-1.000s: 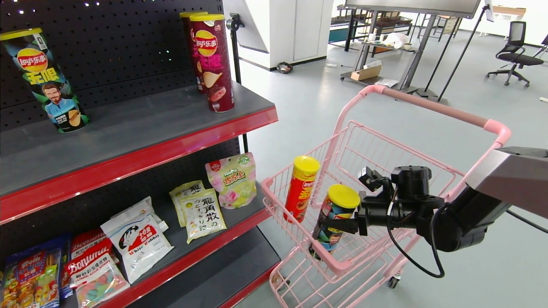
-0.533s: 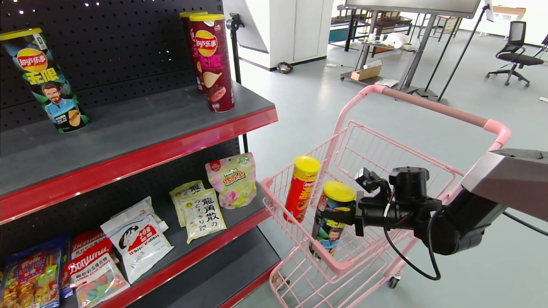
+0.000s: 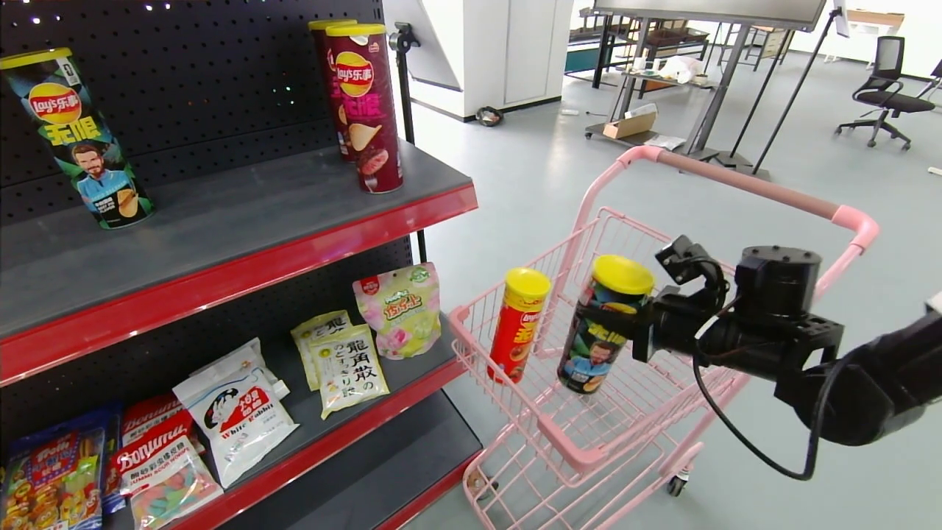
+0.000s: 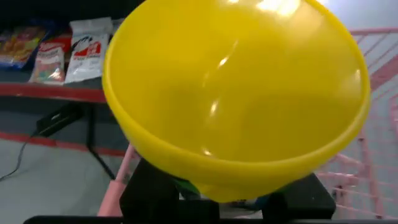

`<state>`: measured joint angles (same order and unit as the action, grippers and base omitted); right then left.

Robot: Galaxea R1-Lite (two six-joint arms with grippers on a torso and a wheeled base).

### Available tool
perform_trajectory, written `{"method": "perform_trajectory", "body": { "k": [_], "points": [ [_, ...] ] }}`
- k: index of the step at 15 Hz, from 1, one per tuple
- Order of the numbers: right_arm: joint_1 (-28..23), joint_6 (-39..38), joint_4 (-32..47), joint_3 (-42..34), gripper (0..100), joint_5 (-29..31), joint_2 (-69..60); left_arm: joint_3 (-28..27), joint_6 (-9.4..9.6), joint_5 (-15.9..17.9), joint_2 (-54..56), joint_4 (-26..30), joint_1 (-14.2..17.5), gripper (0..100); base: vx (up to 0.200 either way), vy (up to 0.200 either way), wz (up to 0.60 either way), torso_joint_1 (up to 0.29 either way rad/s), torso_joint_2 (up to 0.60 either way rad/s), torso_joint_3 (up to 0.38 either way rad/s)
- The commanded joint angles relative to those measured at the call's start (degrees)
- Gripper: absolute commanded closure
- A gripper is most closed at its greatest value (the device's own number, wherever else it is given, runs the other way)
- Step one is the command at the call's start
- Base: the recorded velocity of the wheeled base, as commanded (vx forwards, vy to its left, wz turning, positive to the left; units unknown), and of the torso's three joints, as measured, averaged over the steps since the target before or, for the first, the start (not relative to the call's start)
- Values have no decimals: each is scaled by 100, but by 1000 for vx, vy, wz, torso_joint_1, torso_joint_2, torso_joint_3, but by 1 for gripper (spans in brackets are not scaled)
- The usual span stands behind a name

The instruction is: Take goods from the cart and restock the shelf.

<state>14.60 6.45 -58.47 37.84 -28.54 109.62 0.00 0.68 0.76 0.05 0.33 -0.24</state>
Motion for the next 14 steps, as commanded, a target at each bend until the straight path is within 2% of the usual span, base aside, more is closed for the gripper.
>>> {"method": "perform_trajectory", "body": {
  "k": [1,5,7,8,10,12,13,14],
  "points": [
    [148,-56,151,-128,100,692,-1347,0,2,4,-5,11,7,0,0,0,0,0,0,0],
    [148,-3,1883,224,100,1852,-3052,0,2,12,-5,11,7,0,0,0,0,0,0,0],
    [139,14,3781,707,100,2722,-4335,0,11,12,-5,11,-2,0,0,0,0,0,0,0],
    [86,14,4933,892,100,3346,-5091,0,2,12,-5,11,-2,0,0,0,0,0,0,0],
    [-177,-3,6576,874,100,4190,-6145,0,2,12,-5,11,-2,0,0,0,0,0,0,0],
    [-248,-3,8026,716,100,4181,-7244,0,11,12,-5,11,-2,0,0,0,0,0,0,0],
    [-239,-3,8114,698,100,4181,-7314,0,2,12,-5,11,-2,0,0,0,0,0,0,0],
    [-265,14,8387,312,100,4278,-7965,-9,11,12,-5,11,7,0,0,0,0,0,0,0]
  ]
}}
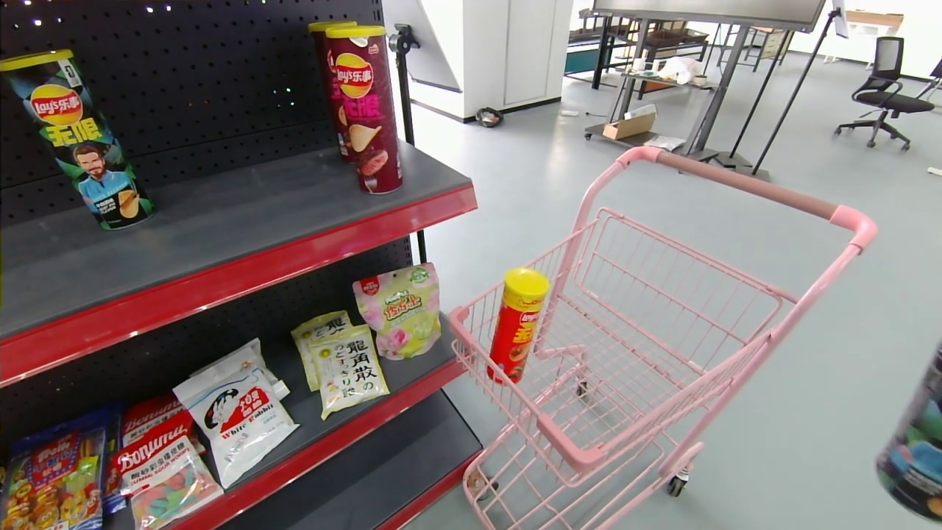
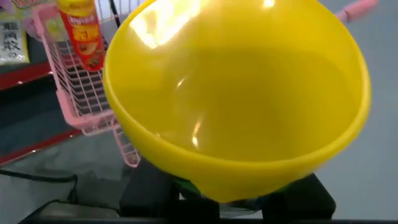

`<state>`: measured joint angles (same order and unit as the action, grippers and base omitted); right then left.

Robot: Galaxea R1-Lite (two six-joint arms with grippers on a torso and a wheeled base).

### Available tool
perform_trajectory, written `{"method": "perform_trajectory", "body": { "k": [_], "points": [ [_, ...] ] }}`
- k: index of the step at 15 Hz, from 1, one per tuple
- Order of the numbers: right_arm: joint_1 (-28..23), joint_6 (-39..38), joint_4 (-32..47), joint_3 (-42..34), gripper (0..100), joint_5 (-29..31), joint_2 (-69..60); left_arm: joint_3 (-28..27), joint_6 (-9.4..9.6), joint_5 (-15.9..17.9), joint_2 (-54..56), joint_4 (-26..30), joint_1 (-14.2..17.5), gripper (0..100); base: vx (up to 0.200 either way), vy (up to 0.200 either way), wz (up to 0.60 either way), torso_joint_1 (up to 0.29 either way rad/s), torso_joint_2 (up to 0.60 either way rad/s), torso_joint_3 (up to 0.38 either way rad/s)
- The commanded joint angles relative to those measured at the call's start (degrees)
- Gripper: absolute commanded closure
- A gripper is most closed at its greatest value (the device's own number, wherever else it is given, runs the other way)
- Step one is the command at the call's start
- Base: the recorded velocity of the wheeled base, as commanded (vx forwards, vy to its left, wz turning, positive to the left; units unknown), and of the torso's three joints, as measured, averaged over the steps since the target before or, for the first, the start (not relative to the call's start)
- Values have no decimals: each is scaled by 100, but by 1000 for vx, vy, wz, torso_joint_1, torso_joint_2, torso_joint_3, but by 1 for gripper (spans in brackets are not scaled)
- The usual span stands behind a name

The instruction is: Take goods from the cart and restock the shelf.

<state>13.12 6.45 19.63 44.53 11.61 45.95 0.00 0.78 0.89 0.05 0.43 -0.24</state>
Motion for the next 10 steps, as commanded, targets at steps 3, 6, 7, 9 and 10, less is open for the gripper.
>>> {"method": "perform_trajectory", "body": {
  "k": [3,6,7,9,10],
  "points": [
    [-143,32,674,-753,100,316,-2230,0,1,-1,-5,1,-2,0,0,0,0,0,0,0],
    [-169,58,674,-973,100,360,-2345,0,1,-1,-5,1,-2,0,0,0,0,0,0,0],
    [-169,67,674,-999,100,360,-2345,0,1,-1,-5,1,7,0,0,0,0,0,0,0],
    [-160,67,665,-999,100,342,-2309,0,1,-1,-5,1,-2,0,0,0,0,33,-111,-77],
    [-143,67,613,-999,100,342,-2239,0,1,-1,-5,1,-2,0,0,0,0,115,-334,-222]
  ]
}}
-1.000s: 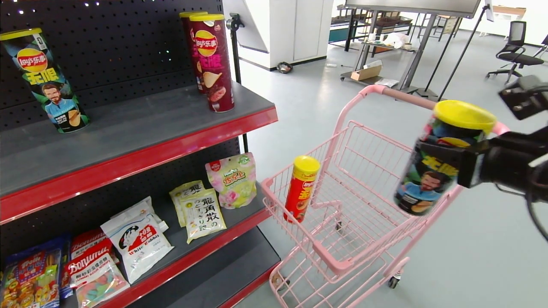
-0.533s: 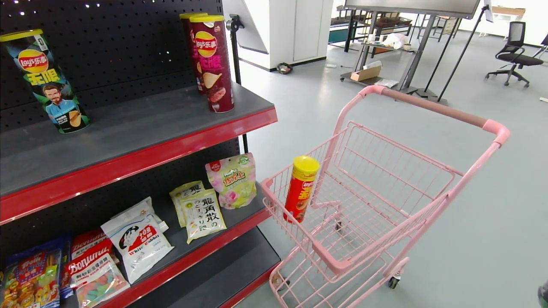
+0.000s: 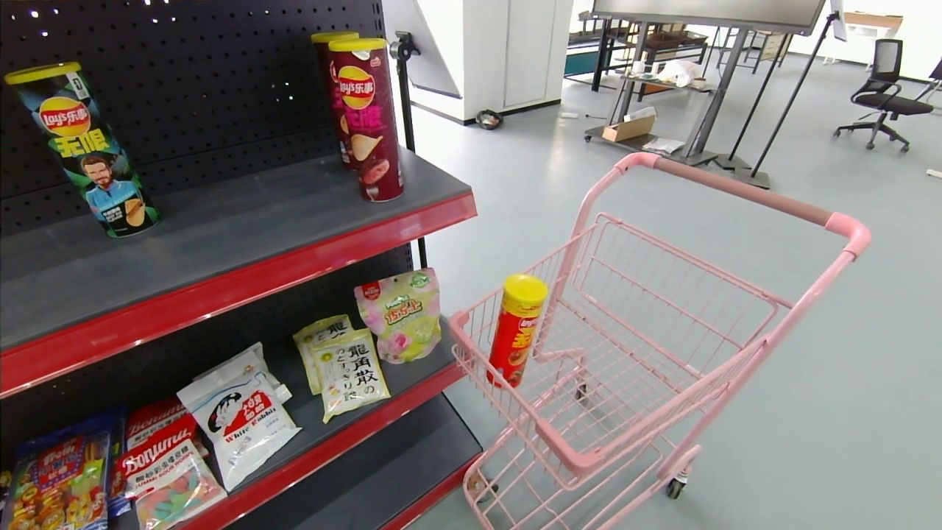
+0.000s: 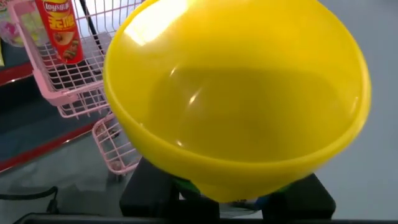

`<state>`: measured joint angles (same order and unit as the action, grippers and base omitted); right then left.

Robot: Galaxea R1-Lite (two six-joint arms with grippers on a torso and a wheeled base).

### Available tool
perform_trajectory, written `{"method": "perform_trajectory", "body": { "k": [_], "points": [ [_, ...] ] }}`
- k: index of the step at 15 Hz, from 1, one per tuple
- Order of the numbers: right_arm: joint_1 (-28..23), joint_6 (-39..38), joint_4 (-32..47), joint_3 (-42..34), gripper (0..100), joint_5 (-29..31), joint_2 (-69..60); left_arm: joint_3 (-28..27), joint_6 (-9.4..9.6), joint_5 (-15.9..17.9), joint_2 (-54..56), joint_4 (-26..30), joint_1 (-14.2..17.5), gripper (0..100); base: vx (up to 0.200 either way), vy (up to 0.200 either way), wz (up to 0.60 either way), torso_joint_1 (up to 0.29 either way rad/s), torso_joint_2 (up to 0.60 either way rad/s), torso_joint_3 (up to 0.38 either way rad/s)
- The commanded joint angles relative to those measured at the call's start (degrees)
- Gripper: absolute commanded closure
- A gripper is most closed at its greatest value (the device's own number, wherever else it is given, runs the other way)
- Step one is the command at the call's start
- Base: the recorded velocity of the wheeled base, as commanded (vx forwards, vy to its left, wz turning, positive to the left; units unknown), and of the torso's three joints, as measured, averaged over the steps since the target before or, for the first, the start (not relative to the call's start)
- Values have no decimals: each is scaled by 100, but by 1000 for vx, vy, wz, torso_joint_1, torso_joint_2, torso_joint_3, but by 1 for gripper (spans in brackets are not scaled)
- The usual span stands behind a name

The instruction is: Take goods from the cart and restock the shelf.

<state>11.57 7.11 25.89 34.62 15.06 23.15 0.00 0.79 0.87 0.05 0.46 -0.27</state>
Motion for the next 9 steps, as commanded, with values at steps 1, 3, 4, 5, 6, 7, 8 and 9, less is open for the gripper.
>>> {"method": "perform_trajectory", "body": {
  "k": [1,3,4,5,6,7,8,9],
  "points": [
    [12,10,-23,10,100,-11,93,0,0,1,-5,-2,9,0,0,0,0,149,-442,-290],
    [12,115,-93,36,100,-47,199,0,0,10,-5,-2,0,0,0,0,0,183,-513,-337],
    [12,124,-128,36,100,-47,234,0,0,10,-5,-2,9,0,0,0,0,188,-549,-344],
    [12,124,-225,27,100,-55,322,0,0,1,-5,-2,0,0,0,0,0,217,-574,-349],
    [21,124,-234,27,100,-55,357,0,0,10,-5,-2,0,0,0,0,0,227,-593,-369],
    [12,124,-234,10,100,-73,392,0,0,1,-5,-2,9,0,0,0,0,237,-608,-378],
    [12,124,-243,1,100,-73,418,0,0,10,-5,-2,0,0,0,0,0,246,-598,-359],
    [21,124,-243,1,100,-73,462,0,0,10,-5,-2,0,0,0,0,0,212,-481,-290]
  ]
}}
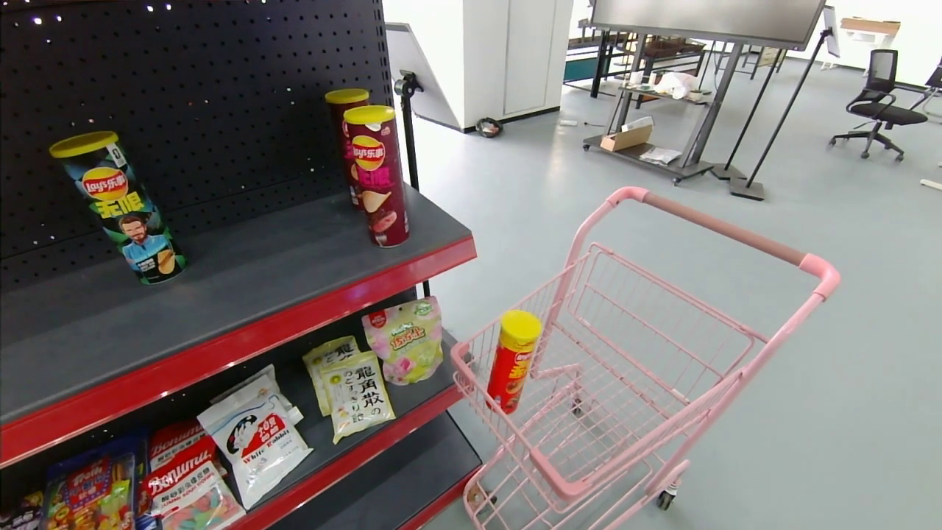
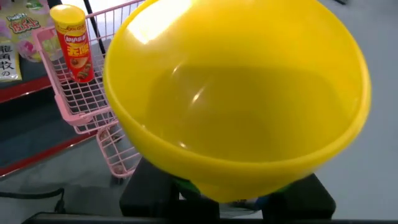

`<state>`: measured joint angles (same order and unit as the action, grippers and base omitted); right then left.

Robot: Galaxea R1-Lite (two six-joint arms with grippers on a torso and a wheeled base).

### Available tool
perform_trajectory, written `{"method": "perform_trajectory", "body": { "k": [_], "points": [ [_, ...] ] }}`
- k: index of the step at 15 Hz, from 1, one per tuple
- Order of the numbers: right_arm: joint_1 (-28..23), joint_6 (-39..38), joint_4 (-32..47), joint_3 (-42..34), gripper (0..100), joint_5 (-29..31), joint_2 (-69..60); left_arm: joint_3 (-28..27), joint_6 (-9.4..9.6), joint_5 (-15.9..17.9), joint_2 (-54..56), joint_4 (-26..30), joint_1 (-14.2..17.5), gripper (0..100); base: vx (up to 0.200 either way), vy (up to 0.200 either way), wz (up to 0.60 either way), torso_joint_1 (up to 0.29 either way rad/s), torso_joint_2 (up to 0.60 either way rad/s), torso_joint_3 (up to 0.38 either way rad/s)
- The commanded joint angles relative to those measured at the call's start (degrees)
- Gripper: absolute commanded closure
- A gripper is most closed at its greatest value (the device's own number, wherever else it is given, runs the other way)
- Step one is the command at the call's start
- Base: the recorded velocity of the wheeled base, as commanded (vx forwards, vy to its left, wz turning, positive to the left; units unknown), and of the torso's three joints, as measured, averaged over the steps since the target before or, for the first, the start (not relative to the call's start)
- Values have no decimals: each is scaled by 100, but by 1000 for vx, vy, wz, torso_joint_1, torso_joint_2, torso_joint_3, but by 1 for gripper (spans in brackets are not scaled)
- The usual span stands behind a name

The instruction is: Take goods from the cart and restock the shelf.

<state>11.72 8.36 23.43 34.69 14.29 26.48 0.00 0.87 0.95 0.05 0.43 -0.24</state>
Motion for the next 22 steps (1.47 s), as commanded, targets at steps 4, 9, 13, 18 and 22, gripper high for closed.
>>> {"method": "perform_trajectory", "body": {
  "k": [4,9,13,18,22],
  "points": [
    [6,-1,4,-33,100,-5,165,0,1,2,-5,1,-2,0,0,0,0,171,-409,-242],
    [6,-1,-5,-147,100,-5,156,0,1,2,-5,1,-2,0,0,0,0,157,-368,-211],
    [6,-1,-207,-332,100,4,138,0,1,2,-5,1,7,0,0,0,0,157,-356,-200],
    [6,7,-295,-472,100,13,121,0,10,2,-5,1,-2,0,0,0,240,61,-131,-69],
    [6,43,-295,-516,100,4,7,0,10,2,-5,-8,-2,0,0,0,600,6,-6,-2]
  ]
}}
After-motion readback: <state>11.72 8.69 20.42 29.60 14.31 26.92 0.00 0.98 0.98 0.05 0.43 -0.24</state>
